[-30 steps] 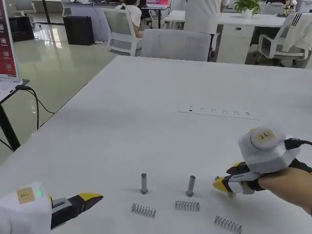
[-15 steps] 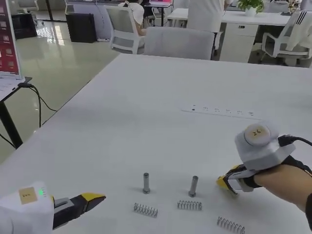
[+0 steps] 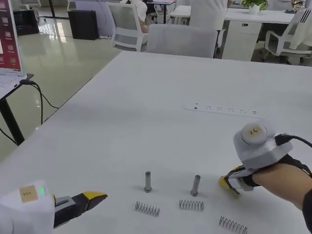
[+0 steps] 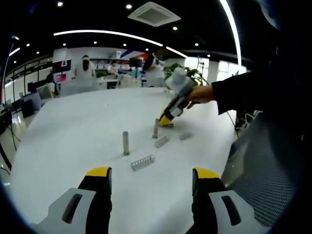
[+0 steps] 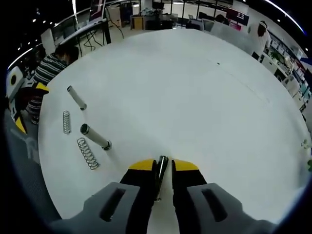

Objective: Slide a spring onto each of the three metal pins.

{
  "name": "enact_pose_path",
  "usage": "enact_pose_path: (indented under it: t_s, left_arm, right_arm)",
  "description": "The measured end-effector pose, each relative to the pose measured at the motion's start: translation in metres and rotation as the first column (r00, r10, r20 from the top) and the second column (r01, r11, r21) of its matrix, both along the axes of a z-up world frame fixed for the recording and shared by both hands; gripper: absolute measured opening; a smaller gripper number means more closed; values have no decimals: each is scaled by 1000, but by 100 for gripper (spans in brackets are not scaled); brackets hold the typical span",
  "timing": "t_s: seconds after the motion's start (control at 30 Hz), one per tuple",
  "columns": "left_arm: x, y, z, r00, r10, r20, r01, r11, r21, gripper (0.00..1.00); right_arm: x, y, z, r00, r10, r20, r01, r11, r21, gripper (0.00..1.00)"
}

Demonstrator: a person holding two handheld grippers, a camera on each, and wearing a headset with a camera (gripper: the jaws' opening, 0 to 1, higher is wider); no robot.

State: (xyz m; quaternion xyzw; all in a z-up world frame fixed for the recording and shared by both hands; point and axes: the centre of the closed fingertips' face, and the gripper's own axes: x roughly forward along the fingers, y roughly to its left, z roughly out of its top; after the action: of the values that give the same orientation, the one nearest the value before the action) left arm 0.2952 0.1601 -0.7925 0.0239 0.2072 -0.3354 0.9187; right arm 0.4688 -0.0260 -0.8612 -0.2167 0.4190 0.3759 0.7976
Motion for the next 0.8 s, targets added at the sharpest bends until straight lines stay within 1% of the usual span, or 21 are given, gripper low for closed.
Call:
enact_pose_path:
  t_s: [0.2,0.33,0.53,0.67,0.8]
  left_arm:
    - [0,0,-1,1000,-1,-2,1,1000,3,62]
    - [0,1,-1,1000,2,-1,-2,1000,1,62]
    - [0,1,0,1000,3,0,-3,1000,2,62]
    - [0,1,0,1000,1,0,-1,1000,3,62]
    - [0,0,0,1000,-3,0,3,1000,4,62]
  right_arm:
    - [1,2,-1,1000,4,-7,-4,1000,-4,9]
    - [1,2,-1,1000,-16,-15,16,1000,0,7]
    - [0,1,-1,1000,-21,-19,21,1000,11,5]
    - [-5,2,-1,999,-28,-42,29,999,23,5]
    - [-10,0,5,999,-26,-34,28,999,38,5]
